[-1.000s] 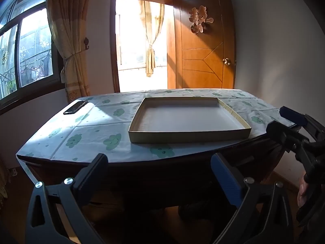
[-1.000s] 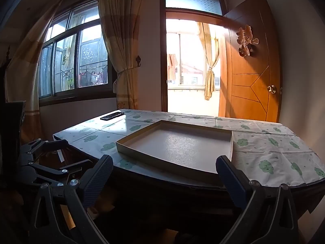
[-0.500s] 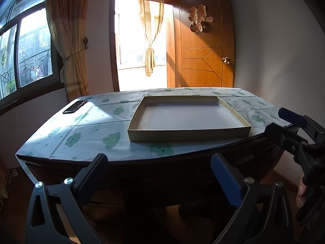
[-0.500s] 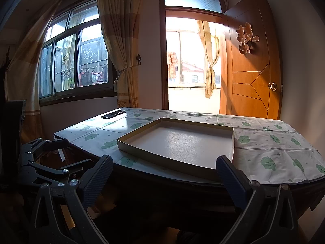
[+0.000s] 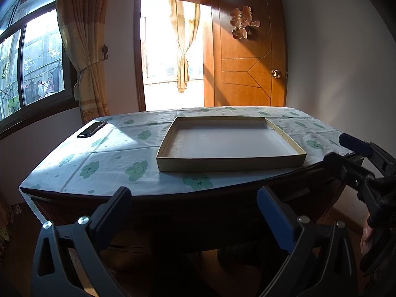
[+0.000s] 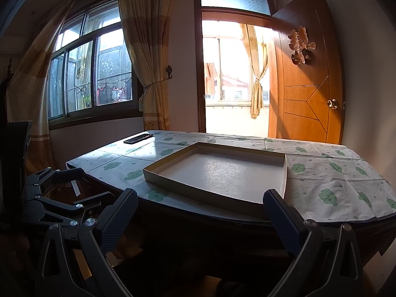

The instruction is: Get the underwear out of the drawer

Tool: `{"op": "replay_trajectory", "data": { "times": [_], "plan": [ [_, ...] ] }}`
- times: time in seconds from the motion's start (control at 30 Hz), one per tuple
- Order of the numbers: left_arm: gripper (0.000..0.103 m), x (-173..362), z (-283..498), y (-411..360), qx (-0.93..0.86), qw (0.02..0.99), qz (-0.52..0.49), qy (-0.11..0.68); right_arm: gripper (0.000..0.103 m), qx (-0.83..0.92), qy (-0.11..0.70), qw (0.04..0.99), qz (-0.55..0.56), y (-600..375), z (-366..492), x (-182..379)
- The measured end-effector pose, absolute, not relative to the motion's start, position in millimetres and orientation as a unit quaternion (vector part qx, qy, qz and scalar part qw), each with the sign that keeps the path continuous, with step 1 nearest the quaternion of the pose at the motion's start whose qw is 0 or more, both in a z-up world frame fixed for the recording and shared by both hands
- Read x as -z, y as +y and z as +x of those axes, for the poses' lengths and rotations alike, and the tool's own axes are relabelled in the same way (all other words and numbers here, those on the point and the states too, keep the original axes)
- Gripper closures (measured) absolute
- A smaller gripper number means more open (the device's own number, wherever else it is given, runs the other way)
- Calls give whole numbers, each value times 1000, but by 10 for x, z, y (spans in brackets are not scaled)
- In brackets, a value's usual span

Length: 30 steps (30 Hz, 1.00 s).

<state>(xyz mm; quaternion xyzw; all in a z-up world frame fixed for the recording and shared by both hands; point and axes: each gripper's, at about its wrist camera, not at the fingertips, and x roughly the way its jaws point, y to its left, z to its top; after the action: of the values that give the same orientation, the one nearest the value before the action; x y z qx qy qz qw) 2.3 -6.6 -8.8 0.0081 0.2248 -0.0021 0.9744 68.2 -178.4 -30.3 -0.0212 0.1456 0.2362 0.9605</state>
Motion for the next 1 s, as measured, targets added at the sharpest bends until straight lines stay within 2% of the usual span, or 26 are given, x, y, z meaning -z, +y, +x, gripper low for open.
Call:
{"op": "replay_trajectory", "data": {
  "times": [1.0],
  "plan": [
    [0, 101, 15, -57, 2, 974, 7, 226, 0, -237, 146, 960, -15, -1777, 694, 347]
  ]
}}
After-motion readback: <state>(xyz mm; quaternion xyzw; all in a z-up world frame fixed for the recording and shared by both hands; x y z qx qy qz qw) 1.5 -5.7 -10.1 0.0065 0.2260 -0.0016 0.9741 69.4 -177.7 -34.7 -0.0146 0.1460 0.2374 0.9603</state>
